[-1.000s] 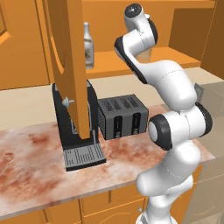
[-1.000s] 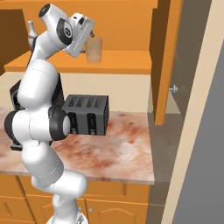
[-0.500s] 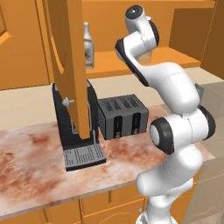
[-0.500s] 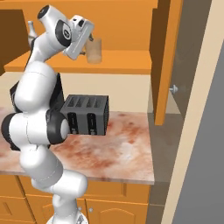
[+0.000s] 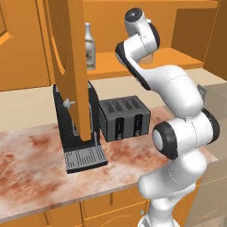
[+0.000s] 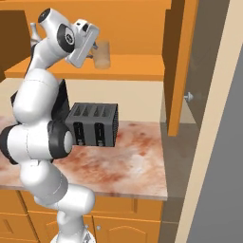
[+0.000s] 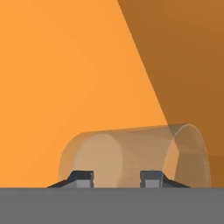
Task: There is a bowl on the dining counter. Grab a lemon wedge from the fridge and place it in the bowl. Then get the liquor bottle and glass cup from the cabinet and place them next to the bowl.
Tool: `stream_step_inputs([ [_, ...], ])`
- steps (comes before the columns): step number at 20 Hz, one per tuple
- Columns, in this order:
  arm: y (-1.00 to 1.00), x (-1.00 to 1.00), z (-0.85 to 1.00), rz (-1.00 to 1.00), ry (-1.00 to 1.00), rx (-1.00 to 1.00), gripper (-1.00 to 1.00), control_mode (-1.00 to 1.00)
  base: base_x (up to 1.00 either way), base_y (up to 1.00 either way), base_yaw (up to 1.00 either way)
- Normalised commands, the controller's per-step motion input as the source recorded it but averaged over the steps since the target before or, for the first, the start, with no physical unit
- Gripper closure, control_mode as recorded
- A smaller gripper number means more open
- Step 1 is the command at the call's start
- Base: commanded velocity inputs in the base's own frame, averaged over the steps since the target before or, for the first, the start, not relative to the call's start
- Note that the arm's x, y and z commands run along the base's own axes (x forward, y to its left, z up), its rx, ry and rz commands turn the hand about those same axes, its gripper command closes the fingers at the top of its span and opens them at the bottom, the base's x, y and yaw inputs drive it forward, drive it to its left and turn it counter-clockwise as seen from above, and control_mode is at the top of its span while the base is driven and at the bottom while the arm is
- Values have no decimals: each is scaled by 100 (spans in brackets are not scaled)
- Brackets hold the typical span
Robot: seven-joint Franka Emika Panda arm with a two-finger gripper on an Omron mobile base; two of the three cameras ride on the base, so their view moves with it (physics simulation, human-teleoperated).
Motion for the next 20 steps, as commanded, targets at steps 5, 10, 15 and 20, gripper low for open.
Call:
stream_step_inputs([
  [5,-10,-13,-20,0,1,-1,100,-100,0,0,0],
  [10,-7,-28,-10,0,0,-3,100,-100,0,0,0],
  [15,-7,-63,-2,0,0,0,100,-100,0,0,0],
  [20,-2,-94,0,0,-2,3,100,-100,0,0,0],
])
